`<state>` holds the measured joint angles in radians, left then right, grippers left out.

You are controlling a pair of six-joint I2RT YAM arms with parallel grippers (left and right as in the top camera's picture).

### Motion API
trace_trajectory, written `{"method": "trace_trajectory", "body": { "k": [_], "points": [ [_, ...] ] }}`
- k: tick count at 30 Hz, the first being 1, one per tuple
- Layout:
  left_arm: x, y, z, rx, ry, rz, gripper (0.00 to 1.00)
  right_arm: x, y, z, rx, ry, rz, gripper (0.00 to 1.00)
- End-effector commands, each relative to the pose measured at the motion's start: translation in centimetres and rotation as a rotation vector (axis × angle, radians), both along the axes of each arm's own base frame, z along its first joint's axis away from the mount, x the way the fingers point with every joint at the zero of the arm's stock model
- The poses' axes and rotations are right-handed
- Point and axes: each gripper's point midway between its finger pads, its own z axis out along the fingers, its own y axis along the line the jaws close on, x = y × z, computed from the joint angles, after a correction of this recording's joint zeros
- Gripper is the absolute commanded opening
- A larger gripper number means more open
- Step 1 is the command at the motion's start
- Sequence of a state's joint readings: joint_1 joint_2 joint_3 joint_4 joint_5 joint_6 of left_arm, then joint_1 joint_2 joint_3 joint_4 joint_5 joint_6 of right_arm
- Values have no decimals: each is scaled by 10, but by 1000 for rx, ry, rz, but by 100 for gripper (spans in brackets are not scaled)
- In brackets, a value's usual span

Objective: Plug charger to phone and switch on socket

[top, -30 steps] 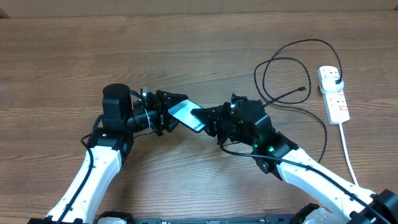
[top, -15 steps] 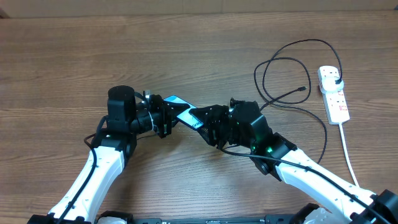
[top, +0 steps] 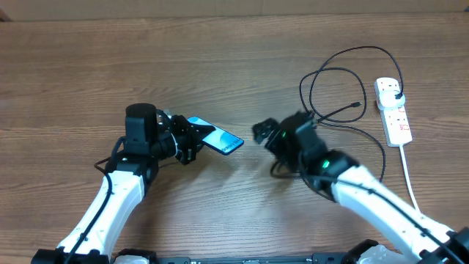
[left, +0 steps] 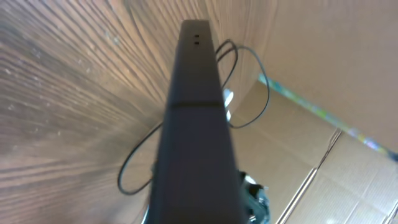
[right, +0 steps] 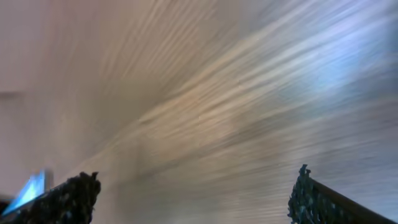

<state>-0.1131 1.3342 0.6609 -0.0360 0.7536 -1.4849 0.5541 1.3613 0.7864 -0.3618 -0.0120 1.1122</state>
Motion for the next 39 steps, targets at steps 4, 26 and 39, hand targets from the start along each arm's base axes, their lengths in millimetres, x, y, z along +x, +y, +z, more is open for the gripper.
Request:
{"method": "trace_trajectory", "body": {
  "k": [4,26,39],
  "points": [
    [35,-2,6,-77,-32,-6,4,61,-101,91,-243,-66,-196,98],
    [58,-66,46,-253,-172,-434,4,128,-211,-93,-417,332,-482,62],
    [59,-65,45,-238,-199,-437,4,119,-191,-130,-392,411,-286,4]
  ]
}}
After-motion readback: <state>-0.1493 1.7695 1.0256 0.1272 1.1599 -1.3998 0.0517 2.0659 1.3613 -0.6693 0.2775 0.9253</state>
